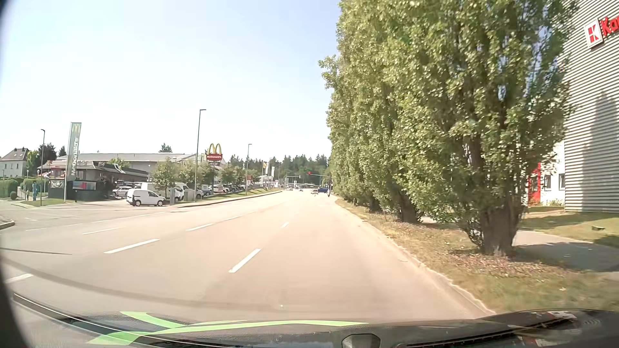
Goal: Follow the waypoints while adhering to traffic rules and regulations
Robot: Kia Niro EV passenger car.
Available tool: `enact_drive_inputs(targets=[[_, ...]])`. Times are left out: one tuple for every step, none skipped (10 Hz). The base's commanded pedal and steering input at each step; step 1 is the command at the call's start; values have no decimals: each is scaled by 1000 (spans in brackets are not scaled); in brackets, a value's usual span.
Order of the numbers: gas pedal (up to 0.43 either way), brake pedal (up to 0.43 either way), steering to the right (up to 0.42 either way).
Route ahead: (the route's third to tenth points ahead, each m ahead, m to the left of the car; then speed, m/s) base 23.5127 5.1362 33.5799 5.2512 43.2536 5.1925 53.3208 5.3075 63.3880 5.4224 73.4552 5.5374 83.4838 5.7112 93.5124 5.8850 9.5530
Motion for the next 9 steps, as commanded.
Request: enact_drive_inputs(targets=[[118, 0, -13], [118, 0, -13], [118, 0, -12], [118, 0, -12], [118, 0, -12], [118, 0, -12], [118, 0, -12], [118, 0, -12], [118, 0, -12]])
